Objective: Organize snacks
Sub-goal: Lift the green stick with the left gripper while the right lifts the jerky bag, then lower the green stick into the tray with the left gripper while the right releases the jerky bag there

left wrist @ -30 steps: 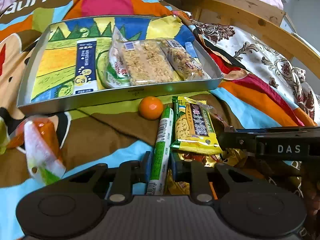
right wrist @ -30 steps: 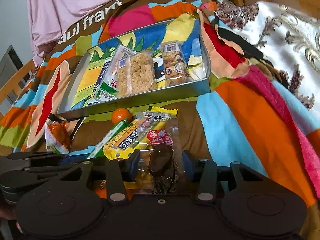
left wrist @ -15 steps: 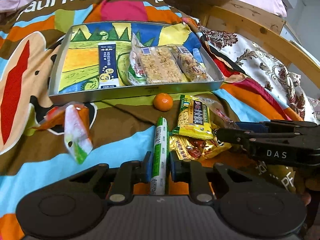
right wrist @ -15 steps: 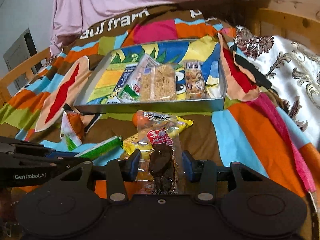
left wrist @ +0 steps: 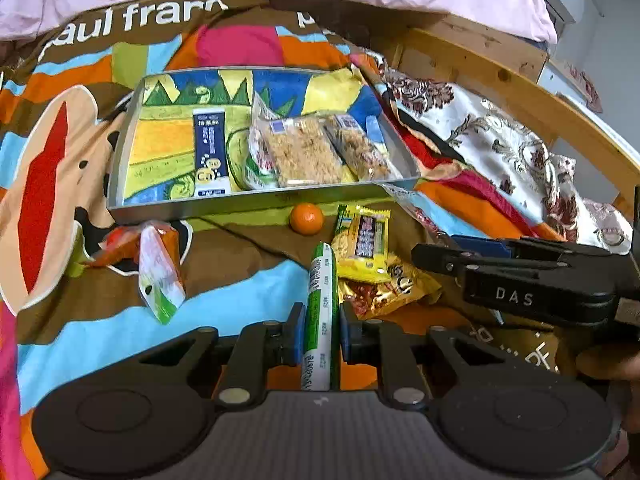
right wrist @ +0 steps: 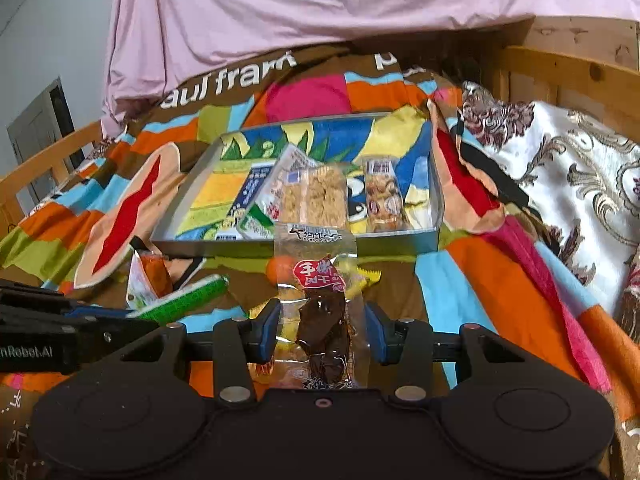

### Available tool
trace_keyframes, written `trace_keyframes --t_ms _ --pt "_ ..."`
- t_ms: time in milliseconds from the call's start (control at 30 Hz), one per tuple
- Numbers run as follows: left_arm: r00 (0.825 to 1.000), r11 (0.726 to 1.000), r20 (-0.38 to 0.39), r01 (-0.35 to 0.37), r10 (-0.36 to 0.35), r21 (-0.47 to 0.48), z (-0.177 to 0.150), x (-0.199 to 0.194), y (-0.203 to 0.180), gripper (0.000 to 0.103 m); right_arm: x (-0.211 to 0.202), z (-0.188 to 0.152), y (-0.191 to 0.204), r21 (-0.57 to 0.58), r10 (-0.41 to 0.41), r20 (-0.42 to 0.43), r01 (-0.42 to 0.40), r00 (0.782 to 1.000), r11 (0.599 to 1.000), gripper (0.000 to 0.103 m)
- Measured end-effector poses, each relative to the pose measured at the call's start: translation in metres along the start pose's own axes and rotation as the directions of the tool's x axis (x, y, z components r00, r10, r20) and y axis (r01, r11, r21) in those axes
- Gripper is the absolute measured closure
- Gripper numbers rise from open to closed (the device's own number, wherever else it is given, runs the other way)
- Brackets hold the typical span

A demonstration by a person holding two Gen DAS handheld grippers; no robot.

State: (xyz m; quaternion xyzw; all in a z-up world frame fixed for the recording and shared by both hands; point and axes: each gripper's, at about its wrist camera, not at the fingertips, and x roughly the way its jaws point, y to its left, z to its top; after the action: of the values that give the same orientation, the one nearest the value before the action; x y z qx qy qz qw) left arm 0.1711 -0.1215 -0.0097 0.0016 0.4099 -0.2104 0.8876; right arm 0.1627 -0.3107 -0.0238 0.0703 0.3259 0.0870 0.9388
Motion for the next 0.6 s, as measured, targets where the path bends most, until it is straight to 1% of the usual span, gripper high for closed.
trace_keyframes --t_ms 167,333,467,600 --pt "0.997 1.0 0.071 -0.004 0.006 -0.031 0.009 -0.008 0.002 0.084 -0.002 0.004 0.0 0.01 -0.004 0.062 0.003 0.998 1.0 0.057" --pt "0.989 0.997 0.145 -0.013 0.024 -0.078 0.022 -0.008 0.007 0.084 0.005 0.012 0.003 0.009 -0.016 0.138 0.014 0.99 1.0 0.057" --pt "0.98 0.993 0.195 -0.025 0.048 -0.117 0.034 -0.003 0.016 0.084 0.016 0.022 0.008 -0.026 -0.039 0.174 0.044 0.984 0.999 0.057" --pt "0.969 0.988 0.235 -0.037 0.072 -0.149 0.049 0.004 0.026 0.084 0.027 0.029 0.011 -0.094 -0.061 0.215 0.083 0.975 0.992 0.057"
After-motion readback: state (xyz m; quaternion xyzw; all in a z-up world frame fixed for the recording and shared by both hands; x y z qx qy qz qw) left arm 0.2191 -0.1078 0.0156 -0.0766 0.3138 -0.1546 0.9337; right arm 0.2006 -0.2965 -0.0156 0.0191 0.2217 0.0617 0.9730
